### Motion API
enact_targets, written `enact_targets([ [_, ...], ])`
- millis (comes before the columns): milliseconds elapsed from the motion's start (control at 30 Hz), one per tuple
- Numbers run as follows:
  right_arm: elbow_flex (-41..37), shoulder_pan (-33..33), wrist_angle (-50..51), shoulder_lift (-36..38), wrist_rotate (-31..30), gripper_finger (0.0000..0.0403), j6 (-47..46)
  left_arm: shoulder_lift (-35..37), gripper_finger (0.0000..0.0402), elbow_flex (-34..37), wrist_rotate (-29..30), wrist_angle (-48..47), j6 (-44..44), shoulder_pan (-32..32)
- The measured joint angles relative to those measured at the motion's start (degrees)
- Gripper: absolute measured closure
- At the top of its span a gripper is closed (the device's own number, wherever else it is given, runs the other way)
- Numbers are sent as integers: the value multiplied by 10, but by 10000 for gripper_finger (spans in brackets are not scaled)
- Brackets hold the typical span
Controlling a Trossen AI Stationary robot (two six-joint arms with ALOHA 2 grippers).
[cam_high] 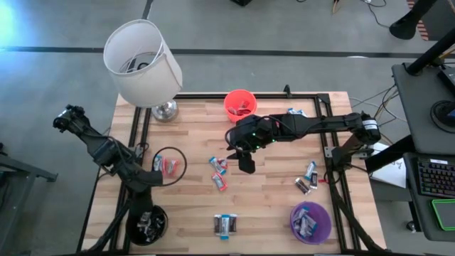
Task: Organize candy in baskets
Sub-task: Put the brown chocolate into the black bucket, then put the orange chocolate into the orange bucket
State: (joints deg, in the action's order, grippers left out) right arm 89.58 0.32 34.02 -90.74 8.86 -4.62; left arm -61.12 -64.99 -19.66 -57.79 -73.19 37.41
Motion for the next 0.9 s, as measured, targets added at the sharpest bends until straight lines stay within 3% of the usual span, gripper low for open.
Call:
enact_targets([
  [200,0,-3,0,0,0,252,2,0,388,0,0,-7,1,0],
  [733,0,-3,0,0,0,250,2,-1,305,0,-39,-32,-24,0],
  [800,0,-3,0,0,0,252,2,-1,303,0,-33,-34,-15,0],
  [900,0,-3,0,0,-5,251,2,-1,304,0,20,-50,0,1],
])
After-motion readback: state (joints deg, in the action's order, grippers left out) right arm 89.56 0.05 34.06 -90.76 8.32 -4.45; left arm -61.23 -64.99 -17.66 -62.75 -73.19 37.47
